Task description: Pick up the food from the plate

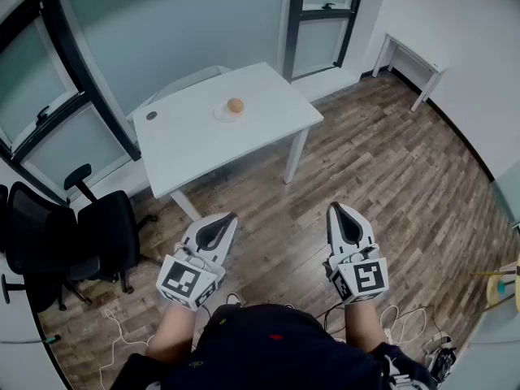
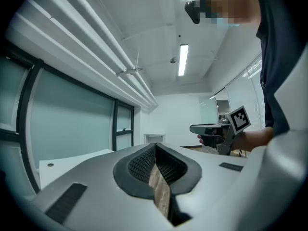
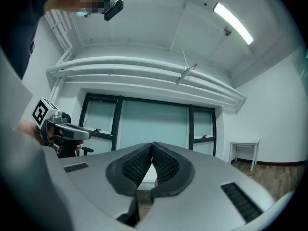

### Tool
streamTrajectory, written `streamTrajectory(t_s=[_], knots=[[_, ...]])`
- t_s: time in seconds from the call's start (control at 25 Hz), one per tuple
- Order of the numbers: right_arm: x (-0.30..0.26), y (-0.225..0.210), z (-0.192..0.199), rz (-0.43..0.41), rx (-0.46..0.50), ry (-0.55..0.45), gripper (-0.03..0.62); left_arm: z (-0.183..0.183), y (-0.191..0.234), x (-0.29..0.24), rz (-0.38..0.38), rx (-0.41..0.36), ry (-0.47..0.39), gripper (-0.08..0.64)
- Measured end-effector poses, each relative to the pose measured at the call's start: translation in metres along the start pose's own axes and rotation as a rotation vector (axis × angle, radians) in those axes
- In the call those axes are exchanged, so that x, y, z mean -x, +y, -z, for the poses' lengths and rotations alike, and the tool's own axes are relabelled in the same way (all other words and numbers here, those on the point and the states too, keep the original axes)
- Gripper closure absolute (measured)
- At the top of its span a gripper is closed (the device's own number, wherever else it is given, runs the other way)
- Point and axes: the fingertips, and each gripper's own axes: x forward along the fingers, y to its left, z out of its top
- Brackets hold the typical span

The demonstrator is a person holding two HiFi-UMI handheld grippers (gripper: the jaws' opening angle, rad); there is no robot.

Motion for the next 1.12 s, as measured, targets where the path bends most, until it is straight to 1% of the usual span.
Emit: streamTrajectory(t_s=[0.2,0.4,0.56,0.68,0.84,1.0,1.12], knots=[[-0.008,0.012,0.000,-0.004,0.019,0.015,0.568,0.004,0.005,0.006,0.012,0.001,0.007,0.537],[-0.020,0.032,-0.002,0.005,0.040,0.015,0.568,0.004,0.027,0.021,0.008,0.012,0.000,0.537],[-0.036,0.050,0.002,0.016,0.009,0.020,0.568,0.006,0.050,0.033,0.021,0.018,-0.012,0.537],[-0.046,0.075,0.010,0.014,0.003,0.043,0.568,0.013,0.065,0.046,0.038,0.021,-0.007,0.537],[-0.061,0.110,0.020,0.000,0.022,0.056,0.567,0.025,0.089,0.067,0.059,0.021,0.007,0.537],[-0.079,0.142,0.031,-0.015,0.037,0.086,0.567,0.041,0.117,0.086,0.050,0.050,0.031,0.537],[-0.093,0.152,0.033,-0.028,0.035,0.098,0.567,0.046,0.133,0.091,0.043,0.062,0.033,0.537]])
